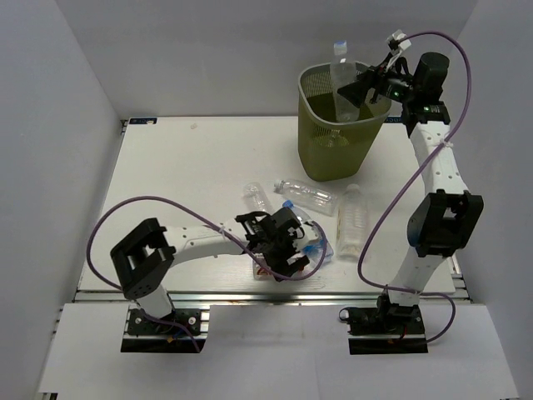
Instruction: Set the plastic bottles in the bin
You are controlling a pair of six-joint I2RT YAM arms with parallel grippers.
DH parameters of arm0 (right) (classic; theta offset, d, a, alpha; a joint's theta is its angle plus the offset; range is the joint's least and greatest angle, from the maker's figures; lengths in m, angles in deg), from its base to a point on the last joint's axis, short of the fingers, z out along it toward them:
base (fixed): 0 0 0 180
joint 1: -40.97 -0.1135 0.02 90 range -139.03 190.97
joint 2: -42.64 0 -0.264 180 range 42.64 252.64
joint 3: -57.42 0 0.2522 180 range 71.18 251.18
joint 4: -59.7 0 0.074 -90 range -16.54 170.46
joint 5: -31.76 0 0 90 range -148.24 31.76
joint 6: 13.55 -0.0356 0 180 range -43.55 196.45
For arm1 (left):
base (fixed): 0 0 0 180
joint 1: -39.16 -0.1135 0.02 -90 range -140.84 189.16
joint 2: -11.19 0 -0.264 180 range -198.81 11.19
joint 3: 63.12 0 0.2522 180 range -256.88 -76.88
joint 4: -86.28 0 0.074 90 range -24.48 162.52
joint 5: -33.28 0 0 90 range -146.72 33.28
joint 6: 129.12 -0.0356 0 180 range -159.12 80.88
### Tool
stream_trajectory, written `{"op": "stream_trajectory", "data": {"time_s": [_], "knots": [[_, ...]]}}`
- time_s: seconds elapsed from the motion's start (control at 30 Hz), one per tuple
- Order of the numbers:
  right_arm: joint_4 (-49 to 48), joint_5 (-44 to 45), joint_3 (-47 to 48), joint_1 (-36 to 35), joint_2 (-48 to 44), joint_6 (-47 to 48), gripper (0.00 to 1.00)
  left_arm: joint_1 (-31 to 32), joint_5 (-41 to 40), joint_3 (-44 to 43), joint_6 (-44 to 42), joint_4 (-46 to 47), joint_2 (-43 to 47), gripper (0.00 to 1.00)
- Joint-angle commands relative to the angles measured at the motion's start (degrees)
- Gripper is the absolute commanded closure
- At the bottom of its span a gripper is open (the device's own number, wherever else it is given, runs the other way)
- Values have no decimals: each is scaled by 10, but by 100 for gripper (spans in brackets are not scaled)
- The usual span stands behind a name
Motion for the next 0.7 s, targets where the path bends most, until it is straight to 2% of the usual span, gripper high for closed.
{"op": "stream_trajectory", "data": {"time_s": [0.0,0.1,0.17,0.2,0.23,0.3,0.33,0.4,0.43,0.47,0.53,0.57,0.6,0.67], "knots": [[18,-1,23,3,8,11,10,13,-65,10,8,21,-18,0],[36,5,16,8,-13,23,10,25,-90,15,14,28,-34,0],[53,9,13,11,-33,31,10,31,-115,9,14,28,-41,5],[66,5,12,13,-49,40,10,31,-115,3,14,21,-41,10],[90,2,3,15,-59,51,10,36,-121,3,14,13,-48,21],[128,-14,-16,17,-89,81,12,36,-114,-11,14,5,-48,34],[159,-22,-66,18,-130,127,19,42,-109,-17,14,-2,-39,51],[208,-26,-105,20,-191,179,34,42,-98,-45,14,-20,-20,61],[226,-28,-172,21,-206,194,54,42,-98,-57,19,-26,-6,67],[244,-29,-190,23,-222,214,66,42,-97,-71,19,-32,25,71],[305,-11,-247,25,-284,261,88,42,-107,-116,25,-37,59,71],[314,3,-311,27,-300,286,94,34,-113,-148,30,-32,74,71],[336,7,-331,26,-331,303,94,34,-122,-165,30,-27,100,71],[378,29,-405,24,-387,362,80,28,-164,-214,30,4,116,68]]}}
